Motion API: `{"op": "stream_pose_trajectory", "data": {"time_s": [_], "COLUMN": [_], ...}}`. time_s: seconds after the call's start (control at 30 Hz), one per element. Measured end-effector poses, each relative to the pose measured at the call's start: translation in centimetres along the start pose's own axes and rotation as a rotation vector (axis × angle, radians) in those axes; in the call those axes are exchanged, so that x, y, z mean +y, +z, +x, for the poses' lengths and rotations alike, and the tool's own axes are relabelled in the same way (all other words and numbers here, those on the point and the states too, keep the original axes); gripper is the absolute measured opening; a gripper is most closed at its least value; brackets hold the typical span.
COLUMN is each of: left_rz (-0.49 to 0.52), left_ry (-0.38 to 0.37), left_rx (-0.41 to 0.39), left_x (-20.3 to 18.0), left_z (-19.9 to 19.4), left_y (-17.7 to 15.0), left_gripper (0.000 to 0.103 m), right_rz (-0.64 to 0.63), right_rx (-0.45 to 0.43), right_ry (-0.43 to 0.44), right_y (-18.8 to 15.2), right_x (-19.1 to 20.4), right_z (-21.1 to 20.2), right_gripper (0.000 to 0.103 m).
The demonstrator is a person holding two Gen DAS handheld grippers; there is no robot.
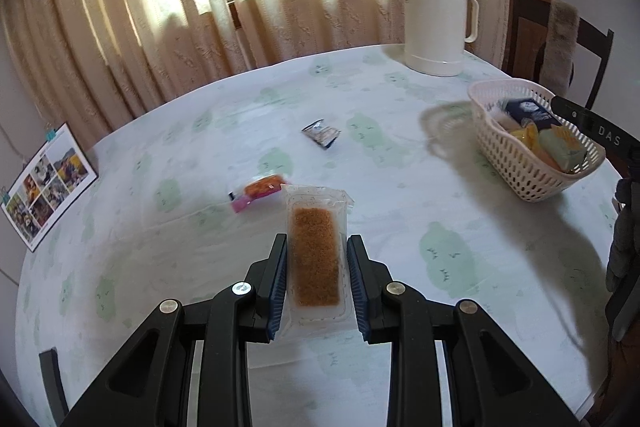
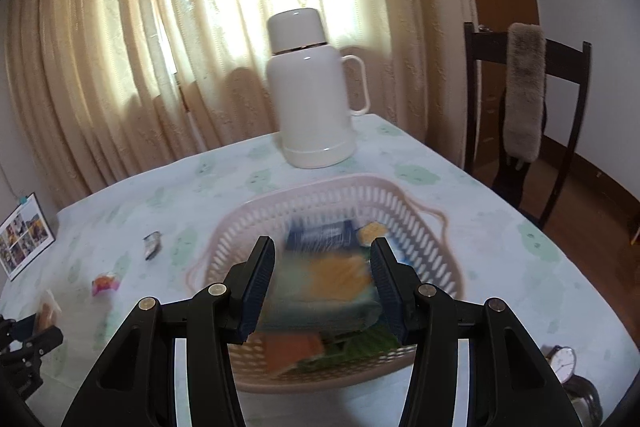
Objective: Organize snacks
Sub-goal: 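Carry the soda cracker box into the pink basket and open the right gripper, then lower the orange wafer pack into the pink basket and open the left gripper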
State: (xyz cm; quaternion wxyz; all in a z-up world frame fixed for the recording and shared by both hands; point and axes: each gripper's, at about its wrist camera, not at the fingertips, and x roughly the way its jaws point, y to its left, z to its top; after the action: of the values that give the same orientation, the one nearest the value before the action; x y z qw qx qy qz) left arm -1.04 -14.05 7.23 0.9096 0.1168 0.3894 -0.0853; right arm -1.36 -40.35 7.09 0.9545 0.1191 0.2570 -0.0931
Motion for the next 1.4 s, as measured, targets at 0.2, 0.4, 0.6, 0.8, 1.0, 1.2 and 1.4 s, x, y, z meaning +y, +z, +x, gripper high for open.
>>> {"op": "stream_pose_trajectory", "data": {"time_s": [0.2, 0.4, 0.6, 0.8, 1.0, 1.2, 1.4], "left_rz": [0.027, 0.054, 0.085, 0.114, 0.143, 0.167, 0.179], "left_ry": [-0.004, -0.001, 0.003, 0.001, -0.004, -0.007, -0.046], "left_rx": [-0.004, -0.002, -0.006, -0.019, -0.028, -0.039, -0.049], "left_x": [-1.7, -3.1, -4.8, -6.5, -8.1, -9.6, -11.1], "left_z": [-0.1, 0.1, 0.2, 0.3, 0.3, 0.5, 0.7], "left_y": [0.6, 1.1, 1.8, 2.7, 3.4, 4.3, 5.9], "left_gripper": [0.026, 0.026, 0.027, 0.027, 0.027, 0.027, 0.027], "right_rz": [0.008, 0.02, 0.004, -0.007, -0.026, 0.033, 0.089], "right_rx": [0.012, 0.02, -0.001, 0.003, -0.009, -0.03, -0.089], "right_ry": [-0.013, -0.009, -0.024, -0.033, -0.033, 0.035, 0.054], "right_y": [-0.3, -0.6, -0.9, -0.6, -0.8, -0.9, -0.7], "right_x": [-1.3, -2.2, -2.3, -2.9, -2.7, -3.6, -4.4], "right_z": [0.4, 0.9, 1.0, 1.4, 1.2, 0.6, -0.6], "right_gripper": [0.051, 0.051, 0.051, 0.051, 0.051, 0.051, 0.053]}}
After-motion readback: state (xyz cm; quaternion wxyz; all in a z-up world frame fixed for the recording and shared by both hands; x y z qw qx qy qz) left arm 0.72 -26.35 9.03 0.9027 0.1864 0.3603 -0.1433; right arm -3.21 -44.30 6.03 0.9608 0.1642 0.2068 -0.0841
